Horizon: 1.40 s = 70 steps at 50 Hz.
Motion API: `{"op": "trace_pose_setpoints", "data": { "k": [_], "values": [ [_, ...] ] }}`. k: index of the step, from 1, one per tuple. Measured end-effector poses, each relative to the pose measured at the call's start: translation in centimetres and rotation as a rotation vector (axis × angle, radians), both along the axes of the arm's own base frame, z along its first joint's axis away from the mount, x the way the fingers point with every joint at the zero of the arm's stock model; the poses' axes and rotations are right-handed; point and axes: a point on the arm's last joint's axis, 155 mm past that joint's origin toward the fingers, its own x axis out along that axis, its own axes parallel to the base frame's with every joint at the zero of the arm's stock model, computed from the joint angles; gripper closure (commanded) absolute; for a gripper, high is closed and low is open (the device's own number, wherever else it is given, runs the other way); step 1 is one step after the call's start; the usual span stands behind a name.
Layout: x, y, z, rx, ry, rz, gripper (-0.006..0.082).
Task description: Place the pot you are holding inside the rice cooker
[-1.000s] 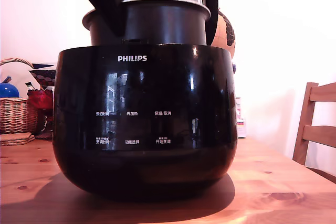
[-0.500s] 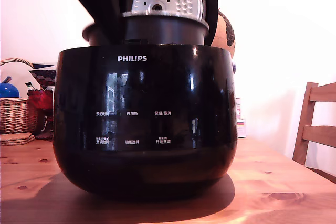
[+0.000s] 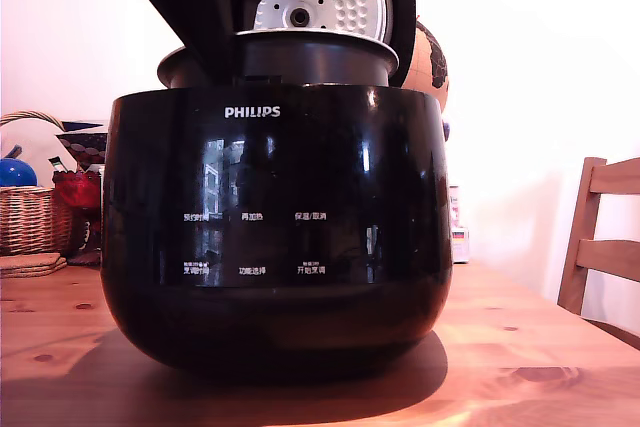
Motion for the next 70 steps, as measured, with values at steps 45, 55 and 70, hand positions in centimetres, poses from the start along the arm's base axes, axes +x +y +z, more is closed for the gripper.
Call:
{"op": "trace_pose_setpoints", "data": {
  "k": [45, 55, 70],
  "values": [
    [0.02, -0.33, 0.04, -0.019, 0.008, 0.028, 0.0683],
    [-0.17, -0.31, 0.0, -0.019, 0.017, 0.027, 0.068],
    [-0.46, -0.1, -0.02, -0.005, 0.022, 0.025, 0.063]
  ]
}}
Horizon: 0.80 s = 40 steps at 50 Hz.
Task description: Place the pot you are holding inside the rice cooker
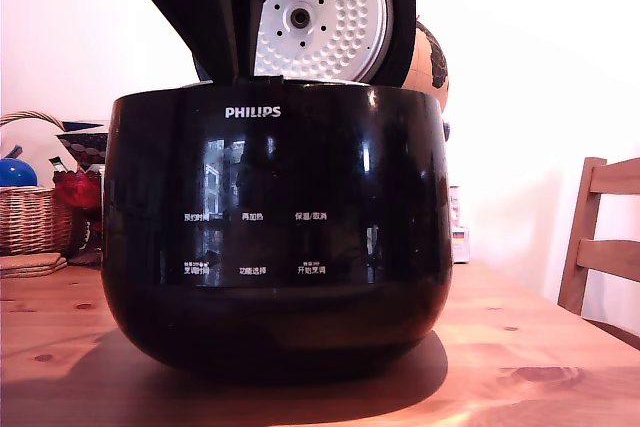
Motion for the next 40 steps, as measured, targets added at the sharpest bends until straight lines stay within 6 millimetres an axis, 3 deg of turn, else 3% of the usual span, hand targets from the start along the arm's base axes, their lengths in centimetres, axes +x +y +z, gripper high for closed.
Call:
{"op": "trace_pose_setpoints", "data": {
  "k": [18, 36, 40],
  "values": [
    [0.4, 1.4, 0.2, 0.051, -0.016, 0.088, 0.0631],
    [0.6, 1.7, 3.5, -0.028, -0.07, 0.193, 0.0642],
    [1.0, 2.4, 4.2, -0.038, -0.092, 0.251, 0.0703]
  ]
}}
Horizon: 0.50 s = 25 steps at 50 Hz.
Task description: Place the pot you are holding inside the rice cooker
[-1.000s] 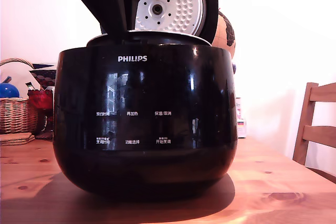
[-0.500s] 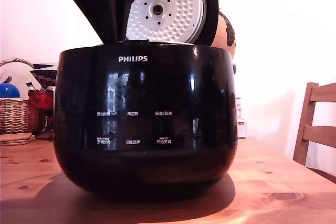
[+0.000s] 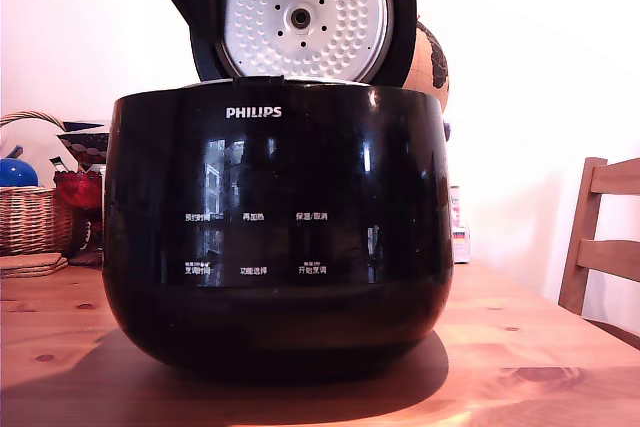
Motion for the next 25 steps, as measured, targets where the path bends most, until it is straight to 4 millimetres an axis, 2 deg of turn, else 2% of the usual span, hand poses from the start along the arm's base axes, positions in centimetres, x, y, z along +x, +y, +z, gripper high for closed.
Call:
{"op": "trace_pose_setpoints", "data": {
  "k": [5, 11, 25],
  "values": [
    [0.8, 1.1, 0.5, 0.001, -0.026, 0.07, 0.0789],
    [2.2, 2.7, 0.6, -0.011, -0.032, 0.216, 0.0791],
    [6.8, 9.8, 1.3, -0.049, -0.072, 0.632, 0.0791]
  ]
}}
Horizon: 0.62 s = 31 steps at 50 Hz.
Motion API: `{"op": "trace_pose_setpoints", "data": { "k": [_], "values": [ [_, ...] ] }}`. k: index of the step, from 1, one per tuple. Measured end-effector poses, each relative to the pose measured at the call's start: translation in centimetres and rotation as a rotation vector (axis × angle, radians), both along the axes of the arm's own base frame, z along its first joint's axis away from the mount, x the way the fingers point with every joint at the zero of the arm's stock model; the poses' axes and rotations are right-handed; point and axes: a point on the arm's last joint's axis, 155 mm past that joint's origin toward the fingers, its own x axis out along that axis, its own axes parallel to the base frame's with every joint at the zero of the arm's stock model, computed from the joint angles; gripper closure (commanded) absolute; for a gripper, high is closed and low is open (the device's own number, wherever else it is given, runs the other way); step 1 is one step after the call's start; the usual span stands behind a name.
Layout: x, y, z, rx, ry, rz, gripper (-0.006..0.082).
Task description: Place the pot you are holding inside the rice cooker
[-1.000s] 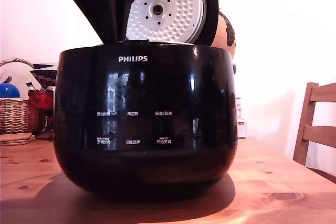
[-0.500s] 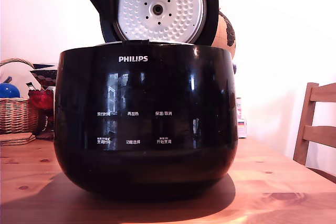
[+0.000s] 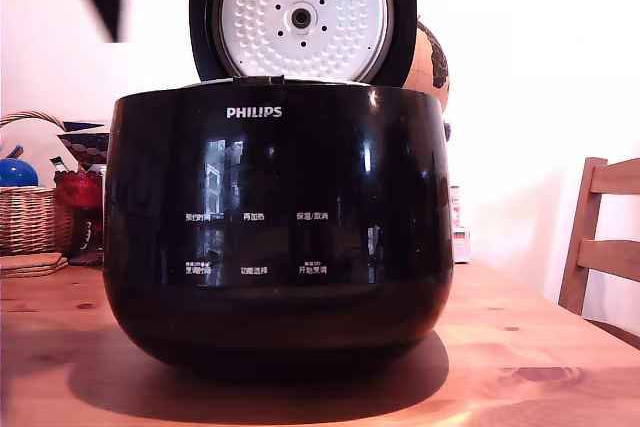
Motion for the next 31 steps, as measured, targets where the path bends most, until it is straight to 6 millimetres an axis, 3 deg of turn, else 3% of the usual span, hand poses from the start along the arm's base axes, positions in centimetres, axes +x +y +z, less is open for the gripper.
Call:
{"op": "trace_pose_setpoints", "data": {
  "k": [17, 23, 31],
  "values": [
    [7.2, 7.7, 3.2, -0.248, -0.23, 0.549, 0.0791],
    [8.9, 8.7, 5.6, -0.331, -0.34, 0.595, 0.0791],
    [9.3, 8.7, 8.6, -0.407, -0.436, 0.582, 0.0791]
  ]
}}
